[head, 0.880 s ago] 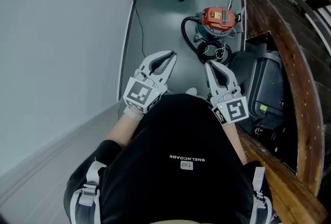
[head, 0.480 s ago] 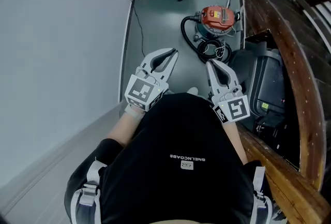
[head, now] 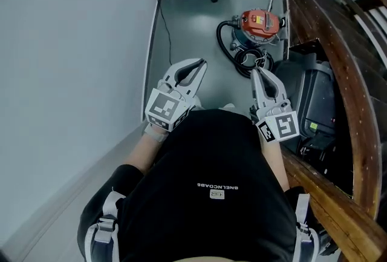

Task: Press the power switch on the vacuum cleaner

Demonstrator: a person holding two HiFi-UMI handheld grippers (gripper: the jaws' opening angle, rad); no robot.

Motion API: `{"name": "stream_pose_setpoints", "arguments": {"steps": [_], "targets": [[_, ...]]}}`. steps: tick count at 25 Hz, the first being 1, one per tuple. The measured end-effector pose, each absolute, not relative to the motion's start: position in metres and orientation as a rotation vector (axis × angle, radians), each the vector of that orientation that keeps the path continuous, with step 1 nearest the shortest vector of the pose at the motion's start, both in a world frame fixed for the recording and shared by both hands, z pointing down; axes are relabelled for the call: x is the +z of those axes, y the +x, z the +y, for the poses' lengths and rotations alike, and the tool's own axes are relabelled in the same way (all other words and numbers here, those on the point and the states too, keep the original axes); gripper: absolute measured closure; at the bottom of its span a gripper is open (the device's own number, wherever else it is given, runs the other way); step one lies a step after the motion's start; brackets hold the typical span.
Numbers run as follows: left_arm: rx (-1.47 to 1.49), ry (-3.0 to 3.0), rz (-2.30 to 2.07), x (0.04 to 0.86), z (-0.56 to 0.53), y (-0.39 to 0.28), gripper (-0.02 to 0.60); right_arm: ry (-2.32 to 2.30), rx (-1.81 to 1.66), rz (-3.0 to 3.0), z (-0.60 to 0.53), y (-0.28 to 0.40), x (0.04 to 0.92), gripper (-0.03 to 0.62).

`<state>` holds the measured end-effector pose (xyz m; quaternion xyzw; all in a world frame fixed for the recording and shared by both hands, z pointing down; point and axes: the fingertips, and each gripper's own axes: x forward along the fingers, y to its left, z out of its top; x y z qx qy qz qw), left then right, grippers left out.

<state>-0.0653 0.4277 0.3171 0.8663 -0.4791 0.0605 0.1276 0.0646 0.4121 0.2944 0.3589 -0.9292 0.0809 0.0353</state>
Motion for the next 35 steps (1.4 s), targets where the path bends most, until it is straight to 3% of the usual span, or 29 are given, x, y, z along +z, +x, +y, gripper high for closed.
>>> {"name": "stream_pose_setpoints", "arguments": {"steps": [11, 19, 35], "targets": [[0.161, 2.469, -1.393, 0.336, 0.403, -0.099, 0.552, 1.160, 0.247, -2.815, 0.371, 0.057, 0.305, 0.565], [0.206, 2.435, -1.436, 0.349, 0.323, -0.095, 0.552, 1.128, 0.295, -2.822, 0.285, 0.068, 0.323, 0.565], [0.276, 2.426, -1.475, 0.344, 0.107, -0.023, 0.552, 1.097, 0.375, -2.824, 0.075, 0.147, 0.345, 0.565]]}}
